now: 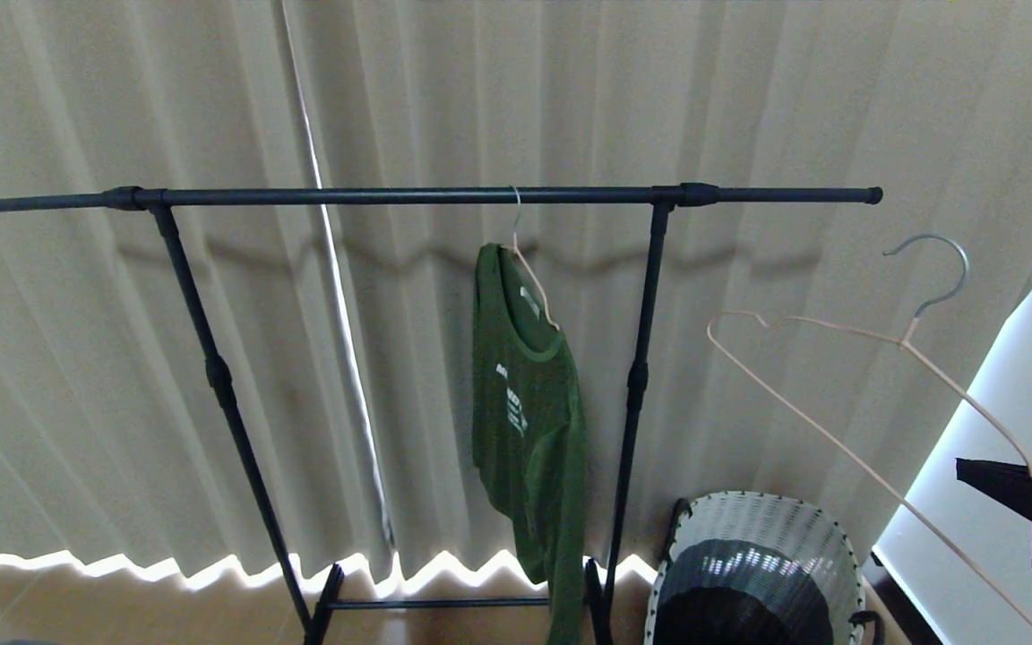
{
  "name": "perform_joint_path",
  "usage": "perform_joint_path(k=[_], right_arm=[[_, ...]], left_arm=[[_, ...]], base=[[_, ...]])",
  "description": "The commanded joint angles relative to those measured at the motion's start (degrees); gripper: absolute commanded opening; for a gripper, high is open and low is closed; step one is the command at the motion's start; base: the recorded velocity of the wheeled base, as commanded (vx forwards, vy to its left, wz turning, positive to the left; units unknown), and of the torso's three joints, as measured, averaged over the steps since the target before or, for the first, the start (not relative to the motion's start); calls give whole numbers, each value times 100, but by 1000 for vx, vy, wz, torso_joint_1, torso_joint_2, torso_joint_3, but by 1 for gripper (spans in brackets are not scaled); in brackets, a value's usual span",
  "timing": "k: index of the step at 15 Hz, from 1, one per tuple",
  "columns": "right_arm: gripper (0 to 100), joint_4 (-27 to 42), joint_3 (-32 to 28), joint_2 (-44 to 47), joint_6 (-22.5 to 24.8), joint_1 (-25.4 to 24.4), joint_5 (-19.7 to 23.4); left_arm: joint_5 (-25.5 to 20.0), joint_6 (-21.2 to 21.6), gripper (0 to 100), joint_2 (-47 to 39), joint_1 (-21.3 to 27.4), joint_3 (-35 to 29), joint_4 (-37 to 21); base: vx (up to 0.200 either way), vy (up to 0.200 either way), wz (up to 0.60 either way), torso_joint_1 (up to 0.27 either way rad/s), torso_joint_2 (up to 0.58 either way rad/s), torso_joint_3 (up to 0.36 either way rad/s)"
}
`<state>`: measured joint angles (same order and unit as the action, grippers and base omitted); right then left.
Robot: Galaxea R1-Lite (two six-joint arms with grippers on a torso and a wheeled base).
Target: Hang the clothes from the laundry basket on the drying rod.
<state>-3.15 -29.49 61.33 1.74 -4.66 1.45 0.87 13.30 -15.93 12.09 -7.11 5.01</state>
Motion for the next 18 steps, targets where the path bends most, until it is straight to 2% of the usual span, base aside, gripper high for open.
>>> perform_joint_path(k=[1,11,18], right_arm=[[0,-2,13,28,1,0,4],[0,-11,5,19,1,0,13],[0,-28,-13,-51,-42,-62,66]], left_arm=[[1,6,0,-15,4,-1,0],[10,182,0,2,-14,8,0],[10,278,0,-15,-67,113,26]], base=[[0,0,0,0,0,0],[0,200,0,5,4,3],[0,0,0,0,0,0]])
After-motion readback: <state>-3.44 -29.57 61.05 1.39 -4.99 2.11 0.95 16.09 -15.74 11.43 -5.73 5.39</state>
